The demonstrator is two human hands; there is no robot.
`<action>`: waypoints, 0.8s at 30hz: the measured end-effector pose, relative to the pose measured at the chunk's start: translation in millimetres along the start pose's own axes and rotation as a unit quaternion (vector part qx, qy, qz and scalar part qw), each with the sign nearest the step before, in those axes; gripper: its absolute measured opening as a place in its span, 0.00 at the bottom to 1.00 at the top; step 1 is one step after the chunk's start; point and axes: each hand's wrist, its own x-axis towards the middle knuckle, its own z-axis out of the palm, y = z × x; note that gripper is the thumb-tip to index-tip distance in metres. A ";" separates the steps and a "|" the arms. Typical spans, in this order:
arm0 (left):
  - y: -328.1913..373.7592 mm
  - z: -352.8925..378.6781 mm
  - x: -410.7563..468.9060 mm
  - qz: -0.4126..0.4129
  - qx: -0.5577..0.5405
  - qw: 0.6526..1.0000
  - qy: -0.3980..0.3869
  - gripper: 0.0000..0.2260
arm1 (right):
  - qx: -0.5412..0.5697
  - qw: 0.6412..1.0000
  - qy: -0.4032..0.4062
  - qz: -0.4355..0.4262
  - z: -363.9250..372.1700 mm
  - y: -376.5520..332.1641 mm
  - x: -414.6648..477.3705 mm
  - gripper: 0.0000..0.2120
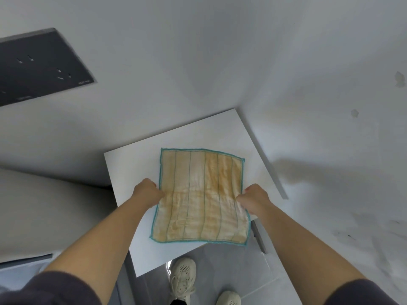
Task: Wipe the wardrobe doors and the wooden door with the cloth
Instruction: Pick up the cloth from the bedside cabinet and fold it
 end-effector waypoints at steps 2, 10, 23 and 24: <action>1.5 7.2 1.1 -0.028 -0.035 0.999 -0.029 0.11 | 0.025 0.999 -0.007 0.046 10.1 1.8 5.3 0.09; 5.7 -5.1 -11.5 0.022 -0.237 0.971 0.010 0.05 | 0.105 0.993 0.041 0.030 -7.1 1.6 6.2 0.08; 24.5 -64.8 -50.6 0.193 -0.155 0.963 0.104 0.10 | 0.086 0.982 0.033 -0.168 -78.0 -20.6 -47.5 0.16; 26.7 -67.2 -55.2 0.200 -0.132 0.964 0.115 0.09 | 0.049 0.982 0.043 -0.177 -80.6 -21.9 -50.9 0.14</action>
